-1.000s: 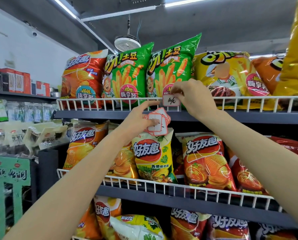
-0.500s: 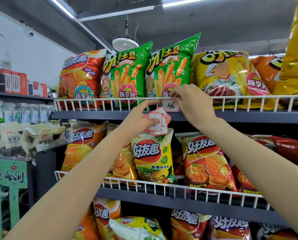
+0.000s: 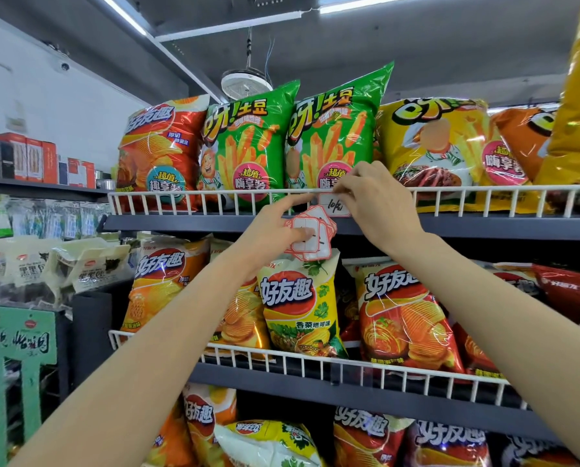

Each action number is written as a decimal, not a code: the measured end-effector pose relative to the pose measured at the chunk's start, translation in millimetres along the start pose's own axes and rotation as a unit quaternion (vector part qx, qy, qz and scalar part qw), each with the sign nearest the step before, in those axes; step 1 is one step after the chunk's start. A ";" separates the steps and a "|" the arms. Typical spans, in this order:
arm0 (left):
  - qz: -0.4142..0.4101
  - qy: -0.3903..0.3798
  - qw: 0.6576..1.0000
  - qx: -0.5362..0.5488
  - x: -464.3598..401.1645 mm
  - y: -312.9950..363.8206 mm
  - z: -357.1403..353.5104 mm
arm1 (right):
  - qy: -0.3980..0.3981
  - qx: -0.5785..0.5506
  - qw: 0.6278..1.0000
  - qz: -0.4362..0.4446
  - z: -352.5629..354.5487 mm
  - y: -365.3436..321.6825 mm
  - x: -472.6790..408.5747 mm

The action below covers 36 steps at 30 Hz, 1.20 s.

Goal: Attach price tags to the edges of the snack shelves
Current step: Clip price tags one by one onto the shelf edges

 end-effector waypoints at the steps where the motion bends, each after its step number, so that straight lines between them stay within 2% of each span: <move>1: -0.003 0.009 1.000 0.001 0.0 0.5 0.8 | 0.000 0.009 1.000 0.010 0.3 -0.9 0.1; 7: 0.006 0.113 0.993 -0.016 1.2 -1.2 11.6 | 0.003 0.018 0.999 0.033 0.8 -2.3 2.5; 13: 0.024 0.129 0.991 0.006 6.4 -0.2 6.9 | 0.004 0.019 0.999 0.027 3.6 -5.0 7.7; 18: 0.020 0.136 0.990 0.042 19.8 2.0 5.6 | -0.022 0.080 0.994 0.078 1.7 -11.2 16.3; 19: 0.019 0.136 0.989 0.051 24.0 1.2 4.2 | -0.029 0.059 0.995 0.075 1.8 -11.4 18.9; 21: 0.017 0.135 0.989 0.061 32.7 -0.1 -1.5 | -0.044 -0.091 0.995 0.011 5.5 -8.4 26.8; 22: 0.016 0.131 0.989 0.068 36.4 -0.8 -6.1 | -0.064 -0.197 0.978 -0.035 4.7 -6.2 33.3; 23: 0.016 0.126 0.989 0.076 39.9 -1.3 -11.8 | -0.098 -0.301 0.945 -0.079 0.2 -5.7 41.4; 25: 0.017 0.116 0.991 0.069 46.3 -0.9 -23.8 | -0.141 -0.430 0.880 -0.144 -8.1 -5.0 60.2; 27: 0.031 0.110 0.993 0.031 53.5 -1.6 -35.1 | -0.148 -0.463 0.856 -0.173 -8.6 0.3 77.0; 32: 0.070 0.096 0.991 -0.067 79.7 -7.1 -62.0 | -0.172 -0.482 0.840 -0.179 -11.5 8.2 114.3; 36: 0.095 0.086 0.984 -0.124 99.4 -10.7 -77.5 | -0.186 -0.531 0.798 -0.218 -21.0 9.2 144.9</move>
Point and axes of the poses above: each hand's wrist, its own x-axis away from the middle knuckle, its own z-axis out of the back of the hand, y = z × x, the point moved 7 cm from there along -x, towards the middle knuckle, and after that the axes turned 5 degrees about -y, right-handed, at the moved point
